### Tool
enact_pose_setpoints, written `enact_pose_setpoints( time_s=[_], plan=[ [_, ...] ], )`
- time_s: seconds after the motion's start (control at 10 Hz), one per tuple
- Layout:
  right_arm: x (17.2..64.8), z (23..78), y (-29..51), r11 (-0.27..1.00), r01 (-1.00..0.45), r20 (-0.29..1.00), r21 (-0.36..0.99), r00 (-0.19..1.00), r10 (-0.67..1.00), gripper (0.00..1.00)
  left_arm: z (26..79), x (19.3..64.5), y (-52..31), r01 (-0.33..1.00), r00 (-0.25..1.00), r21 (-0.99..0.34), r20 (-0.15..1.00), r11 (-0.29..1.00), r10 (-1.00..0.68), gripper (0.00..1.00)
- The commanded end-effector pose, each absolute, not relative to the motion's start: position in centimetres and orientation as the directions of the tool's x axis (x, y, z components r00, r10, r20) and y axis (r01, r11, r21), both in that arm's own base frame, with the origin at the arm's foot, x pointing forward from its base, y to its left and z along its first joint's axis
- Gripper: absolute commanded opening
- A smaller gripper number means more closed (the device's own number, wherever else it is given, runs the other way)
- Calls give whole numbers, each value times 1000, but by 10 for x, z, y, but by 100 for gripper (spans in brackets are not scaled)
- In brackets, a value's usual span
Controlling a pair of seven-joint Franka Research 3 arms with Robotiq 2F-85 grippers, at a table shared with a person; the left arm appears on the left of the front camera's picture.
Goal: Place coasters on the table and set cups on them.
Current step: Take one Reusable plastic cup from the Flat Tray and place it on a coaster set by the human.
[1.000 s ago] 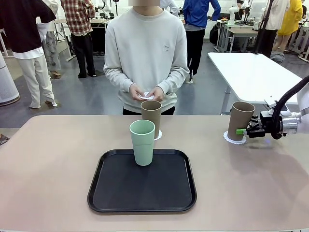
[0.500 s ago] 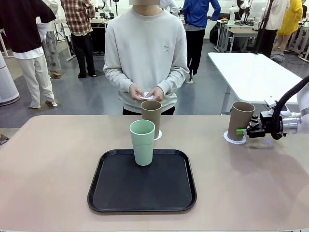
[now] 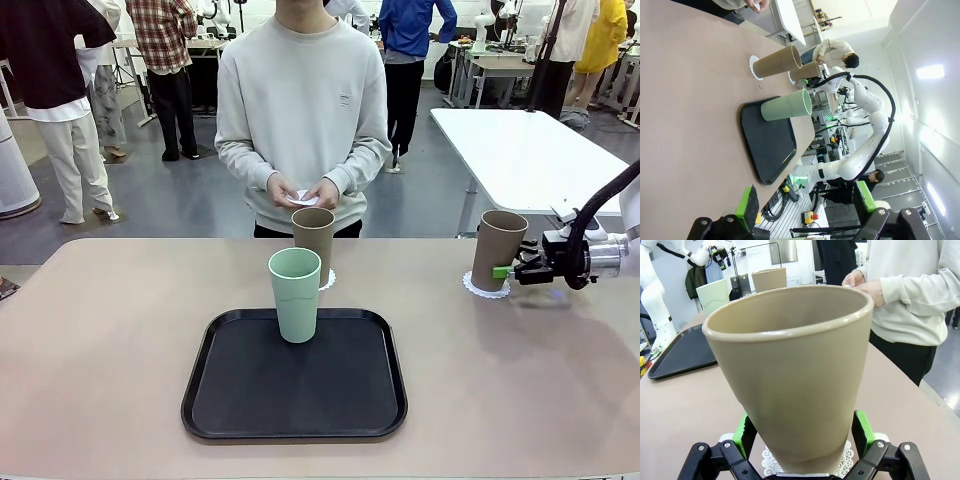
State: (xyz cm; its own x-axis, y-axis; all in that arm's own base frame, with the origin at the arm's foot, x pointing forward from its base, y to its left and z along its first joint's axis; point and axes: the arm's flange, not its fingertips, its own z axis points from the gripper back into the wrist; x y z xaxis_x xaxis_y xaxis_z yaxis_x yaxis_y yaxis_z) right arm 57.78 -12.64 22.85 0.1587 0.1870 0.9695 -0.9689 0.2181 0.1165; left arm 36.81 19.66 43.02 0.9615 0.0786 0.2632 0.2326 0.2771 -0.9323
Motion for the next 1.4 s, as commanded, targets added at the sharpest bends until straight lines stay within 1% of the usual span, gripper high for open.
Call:
enact_pose_setpoints(
  time_s=[0.0, 0.9, 1.3],
  plan=[
    [587, 229, -135, 202, -969, 967, 146, 183, 178, 100, 432, 367, 197, 239, 960, -932, 269, 272, 81, 100],
    [583, 237, -159, 226, -963, 967, 148, 189, 171, 100, 432, 367, 197, 239, 960, -932, 269, 272, 81, 100],
    [575, 238, -161, 187, -960, 951, 208, 244, 192, 100, 432, 367, 197, 239, 960, -932, 269, 272, 81, 100]
  ],
)
